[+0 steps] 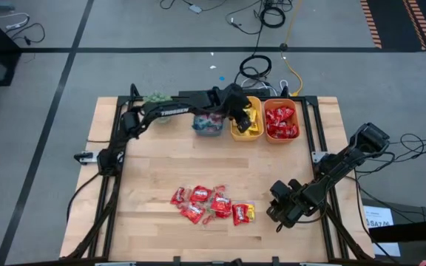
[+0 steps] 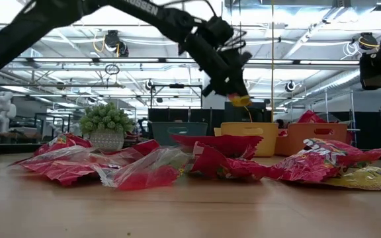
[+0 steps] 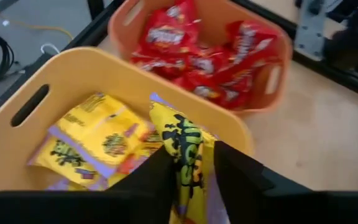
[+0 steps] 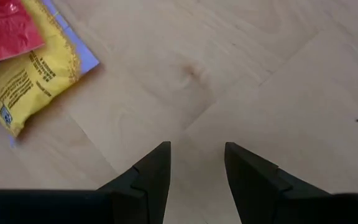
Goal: Sort candy
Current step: Put the yellow candy into the yellow bin
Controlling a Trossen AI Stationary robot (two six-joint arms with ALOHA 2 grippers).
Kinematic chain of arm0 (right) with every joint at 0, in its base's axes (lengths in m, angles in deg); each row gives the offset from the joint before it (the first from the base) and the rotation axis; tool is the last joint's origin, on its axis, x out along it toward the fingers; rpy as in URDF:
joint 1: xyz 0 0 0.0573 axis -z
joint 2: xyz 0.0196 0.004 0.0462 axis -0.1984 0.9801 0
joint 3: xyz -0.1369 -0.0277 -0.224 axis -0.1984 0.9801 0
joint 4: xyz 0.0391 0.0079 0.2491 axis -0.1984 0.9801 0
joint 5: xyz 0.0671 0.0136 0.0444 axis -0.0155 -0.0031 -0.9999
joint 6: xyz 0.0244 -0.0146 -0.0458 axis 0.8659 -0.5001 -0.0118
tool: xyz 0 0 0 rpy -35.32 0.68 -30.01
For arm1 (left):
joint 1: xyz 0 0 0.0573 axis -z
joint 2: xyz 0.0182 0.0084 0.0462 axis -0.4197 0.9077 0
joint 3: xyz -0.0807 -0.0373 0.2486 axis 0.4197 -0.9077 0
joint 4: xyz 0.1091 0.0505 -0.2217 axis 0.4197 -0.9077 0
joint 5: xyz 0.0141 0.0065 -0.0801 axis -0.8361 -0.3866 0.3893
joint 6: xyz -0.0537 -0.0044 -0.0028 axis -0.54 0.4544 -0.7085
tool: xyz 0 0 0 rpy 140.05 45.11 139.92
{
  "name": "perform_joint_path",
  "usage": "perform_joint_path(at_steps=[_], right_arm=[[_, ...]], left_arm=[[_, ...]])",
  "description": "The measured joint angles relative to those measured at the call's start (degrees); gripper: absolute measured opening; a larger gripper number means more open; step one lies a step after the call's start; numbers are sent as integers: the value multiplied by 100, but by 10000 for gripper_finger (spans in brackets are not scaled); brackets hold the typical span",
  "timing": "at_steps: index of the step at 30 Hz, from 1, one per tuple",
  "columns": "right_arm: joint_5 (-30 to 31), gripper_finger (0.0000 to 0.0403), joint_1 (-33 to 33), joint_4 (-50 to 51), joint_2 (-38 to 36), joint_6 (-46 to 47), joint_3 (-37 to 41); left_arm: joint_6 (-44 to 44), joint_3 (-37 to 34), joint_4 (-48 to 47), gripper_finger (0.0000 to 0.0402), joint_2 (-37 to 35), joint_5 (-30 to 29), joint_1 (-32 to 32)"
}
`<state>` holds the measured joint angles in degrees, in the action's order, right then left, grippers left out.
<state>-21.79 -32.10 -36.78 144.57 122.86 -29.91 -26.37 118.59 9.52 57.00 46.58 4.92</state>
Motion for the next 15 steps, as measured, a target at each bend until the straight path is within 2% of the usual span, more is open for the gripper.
perform_joint_path(at_steps=[5, 11, 15], right_arm=[[173, 141, 1, 1, 0, 310, 0], [838, 141, 1, 15, 0, 373, 0], [1054, 141, 4, 19, 0, 268, 0]], left_arm=[[-22, 61, -3, 141, 123, 309, -232], [6, 72, 148, 144, 43, 342, -243], [-27, 74, 314, 145, 25, 338, -198]])
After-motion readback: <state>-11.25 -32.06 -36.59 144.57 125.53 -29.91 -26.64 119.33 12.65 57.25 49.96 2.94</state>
